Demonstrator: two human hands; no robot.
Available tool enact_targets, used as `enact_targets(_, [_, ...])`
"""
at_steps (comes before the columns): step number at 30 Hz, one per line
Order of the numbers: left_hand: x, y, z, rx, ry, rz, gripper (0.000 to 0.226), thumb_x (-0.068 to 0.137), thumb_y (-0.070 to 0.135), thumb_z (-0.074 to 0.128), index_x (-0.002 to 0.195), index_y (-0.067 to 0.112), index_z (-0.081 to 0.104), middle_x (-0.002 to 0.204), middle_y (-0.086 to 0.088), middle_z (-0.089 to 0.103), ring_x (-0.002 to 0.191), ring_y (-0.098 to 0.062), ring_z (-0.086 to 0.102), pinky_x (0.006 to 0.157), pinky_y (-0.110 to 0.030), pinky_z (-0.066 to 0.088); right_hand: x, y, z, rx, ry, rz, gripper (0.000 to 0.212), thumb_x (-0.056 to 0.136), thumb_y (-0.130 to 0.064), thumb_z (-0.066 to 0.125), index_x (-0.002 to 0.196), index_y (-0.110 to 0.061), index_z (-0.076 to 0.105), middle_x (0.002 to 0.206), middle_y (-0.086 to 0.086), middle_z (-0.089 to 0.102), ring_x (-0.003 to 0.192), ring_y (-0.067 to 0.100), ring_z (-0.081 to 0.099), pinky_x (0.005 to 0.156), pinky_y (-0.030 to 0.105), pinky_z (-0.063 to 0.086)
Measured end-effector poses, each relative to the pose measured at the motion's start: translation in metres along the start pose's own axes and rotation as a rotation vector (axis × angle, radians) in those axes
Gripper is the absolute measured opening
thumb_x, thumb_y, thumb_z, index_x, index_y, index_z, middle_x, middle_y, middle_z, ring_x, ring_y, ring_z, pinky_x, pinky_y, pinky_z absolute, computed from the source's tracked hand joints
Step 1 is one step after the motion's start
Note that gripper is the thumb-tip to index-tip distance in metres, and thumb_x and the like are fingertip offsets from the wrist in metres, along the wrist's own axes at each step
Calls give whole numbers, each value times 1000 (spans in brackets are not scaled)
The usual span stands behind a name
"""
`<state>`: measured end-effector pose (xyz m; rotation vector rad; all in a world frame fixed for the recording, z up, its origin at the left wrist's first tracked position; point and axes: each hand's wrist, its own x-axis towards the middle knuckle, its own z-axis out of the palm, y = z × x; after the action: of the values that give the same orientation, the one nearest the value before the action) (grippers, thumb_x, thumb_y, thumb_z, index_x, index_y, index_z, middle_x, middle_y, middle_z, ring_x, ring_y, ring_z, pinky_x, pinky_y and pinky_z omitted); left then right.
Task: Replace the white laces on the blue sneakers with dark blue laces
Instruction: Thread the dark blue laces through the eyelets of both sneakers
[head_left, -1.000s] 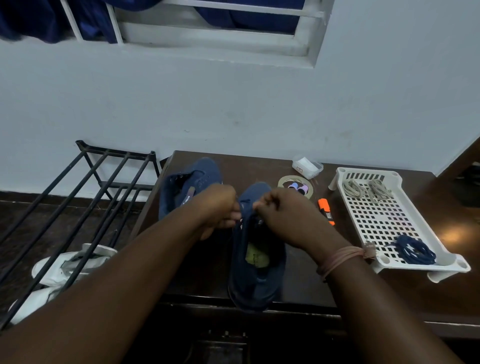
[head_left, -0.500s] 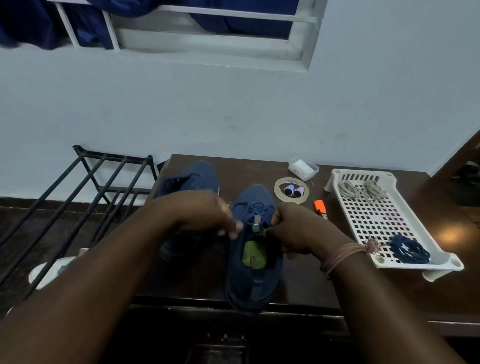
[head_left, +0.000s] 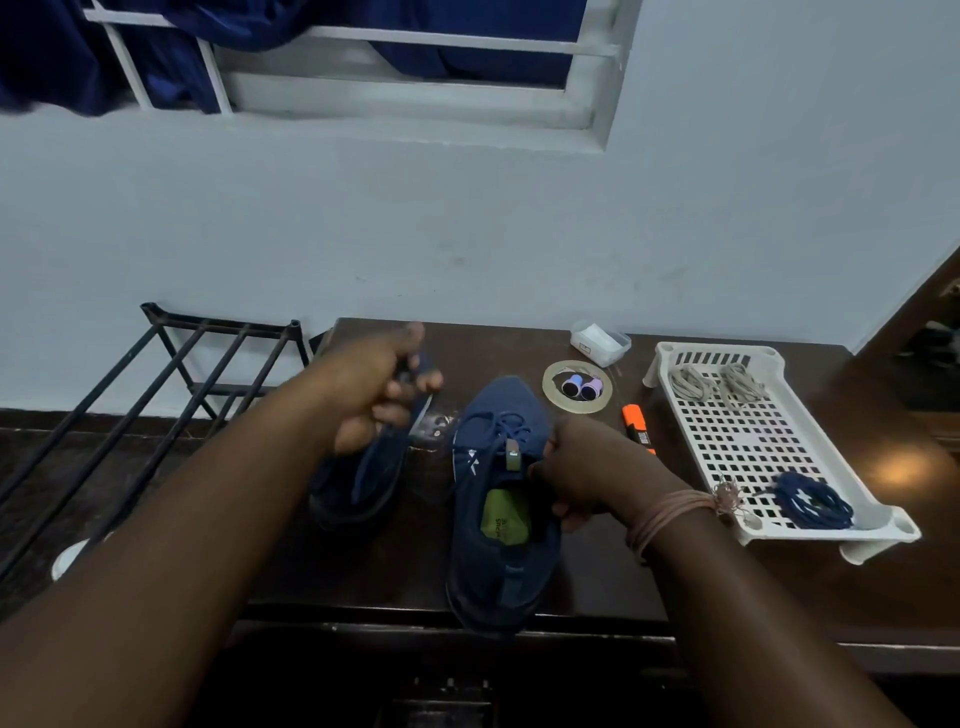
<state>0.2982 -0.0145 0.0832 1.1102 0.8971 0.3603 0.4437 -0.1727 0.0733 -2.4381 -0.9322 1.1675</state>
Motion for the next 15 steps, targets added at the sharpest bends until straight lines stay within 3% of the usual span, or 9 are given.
enact_targets(2, [-1,-11,11,566,98,-60,39,102,47,49,102,10,59,70,-4,73,37,-6,45,46,-23,35,1,-1,1,0,0,2,16,102,-14,47,91,-4,54,99,25,71,92,38,72,83,48,60])
enact_targets(4, [-1,-26,24,1122,135,-17,46,99,46,55,118,5,61,80,-7,73,65,-13,66,61,-29,45,2,-1,1,5,1,-3,16,103,-14,47,92,-4,55,100,25,70,92,37,73,82,47,60])
enact_targets(5, [2,-36,28,1253,151,37,52,97,45,58,129,5,56,82,-8,70,79,-19,68,66,-30,48,2,-1,3,6,3,-7,15,102,-14,48,92,-5,55,99,24,70,90,36,73,80,46,61])
enact_targets(7, [7,-50,37,1093,170,-14,73,93,50,61,145,4,37,73,-5,69,82,-22,67,73,-32,52,6,2,6,-12,63,-39,15,99,-13,52,85,-9,55,88,18,70,75,30,73,68,40,63])
enact_targets(8, [11,-55,38,1006,155,-2,69,92,52,61,141,7,41,74,-4,71,82,-21,67,80,-34,54,9,5,8,-20,115,-57,18,96,-15,54,78,-13,54,81,14,68,65,26,71,59,35,62])
enact_targets(10, [16,-58,43,1041,124,110,43,92,49,61,115,12,61,87,-3,71,88,-22,68,83,-35,54,11,10,9,-24,178,-75,21,92,-18,55,72,-17,50,76,10,65,58,22,68,51,30,59])
enact_targets(11, [18,-59,44,1070,121,151,33,94,44,60,97,11,64,85,-3,68,87,-22,66,76,-32,52,11,11,10,-30,185,-80,21,92,-19,55,72,-16,50,77,10,65,60,23,69,52,31,59])
enact_targets(13, [16,-59,47,1093,118,225,32,96,32,58,74,8,61,74,-5,59,77,-23,60,61,-28,44,9,9,9,-41,187,-91,17,92,-19,54,77,-13,53,84,14,68,70,29,73,60,38,62])
enact_targets(15, [16,-59,49,1115,172,300,31,90,28,55,63,14,59,77,-7,60,76,-25,62,67,-31,51,7,6,9,-54,186,-108,10,92,-18,53,88,-10,57,90,17,69,78,32,73,66,44,63])
